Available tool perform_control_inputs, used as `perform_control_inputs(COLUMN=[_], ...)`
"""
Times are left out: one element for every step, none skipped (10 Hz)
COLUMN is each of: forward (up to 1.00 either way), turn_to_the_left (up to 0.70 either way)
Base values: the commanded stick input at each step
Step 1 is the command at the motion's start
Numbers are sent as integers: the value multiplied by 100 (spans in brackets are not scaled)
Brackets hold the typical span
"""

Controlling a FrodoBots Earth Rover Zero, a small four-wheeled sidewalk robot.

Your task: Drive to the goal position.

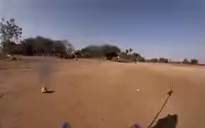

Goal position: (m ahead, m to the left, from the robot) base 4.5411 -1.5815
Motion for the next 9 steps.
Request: perform_control_inputs(forward=[70,70,70,70,70,70,70,70,70], turn_to_the_left=[16,4,-27,-27,-23,-11,0,0,0])
